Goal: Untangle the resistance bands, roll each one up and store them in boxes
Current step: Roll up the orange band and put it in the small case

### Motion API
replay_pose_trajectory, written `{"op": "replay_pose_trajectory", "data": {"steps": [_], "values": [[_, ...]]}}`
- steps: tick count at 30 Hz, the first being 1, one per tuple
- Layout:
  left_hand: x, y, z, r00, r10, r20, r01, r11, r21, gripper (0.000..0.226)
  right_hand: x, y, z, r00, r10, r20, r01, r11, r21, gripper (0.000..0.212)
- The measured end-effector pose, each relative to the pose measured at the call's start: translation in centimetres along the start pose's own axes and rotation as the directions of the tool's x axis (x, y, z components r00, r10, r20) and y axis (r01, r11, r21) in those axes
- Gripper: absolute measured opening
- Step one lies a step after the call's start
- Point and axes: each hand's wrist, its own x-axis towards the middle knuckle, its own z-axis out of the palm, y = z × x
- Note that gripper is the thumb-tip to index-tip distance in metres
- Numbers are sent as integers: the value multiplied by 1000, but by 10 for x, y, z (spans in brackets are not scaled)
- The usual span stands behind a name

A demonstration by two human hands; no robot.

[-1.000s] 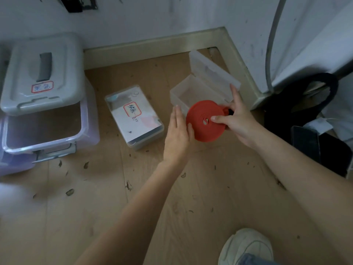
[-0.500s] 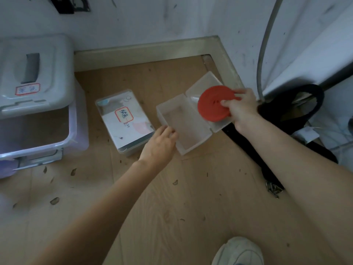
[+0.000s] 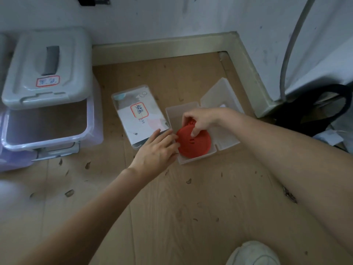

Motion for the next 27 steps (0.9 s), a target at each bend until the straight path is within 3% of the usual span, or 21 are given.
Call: {"op": "replay_pose_trajectory", "data": {"steps": [6,9,11,14,16,19,27], "values": [[-3,10,6,995,-63,73,57,995,79,42,16,-9,18,997,-40,61,46,994,-104,38],[-9,11,8,994,-62,87,54,994,94,61,20,-10,19,996,-75,54,88,950,-300,41],[-11,11,9,994,-57,98,43,990,137,63,19,-9,21,995,-95,9,87,868,-488,49],[-12,13,11,993,-78,93,61,982,178,60,6,-1,35,964,-182,-192,26,785,-619,48],[-12,16,11,990,-99,96,80,980,183,61,-5,5,50,926,-213,-312,-15,804,-595,50],[-12,16,13,985,-98,139,71,980,188,67,-18,5,63,898,-180,-402,-9,905,-425,66],[-7,12,11,965,-110,237,69,982,175,73,-14,5,60,924,-88,-372,-106,875,-472,65]]}}
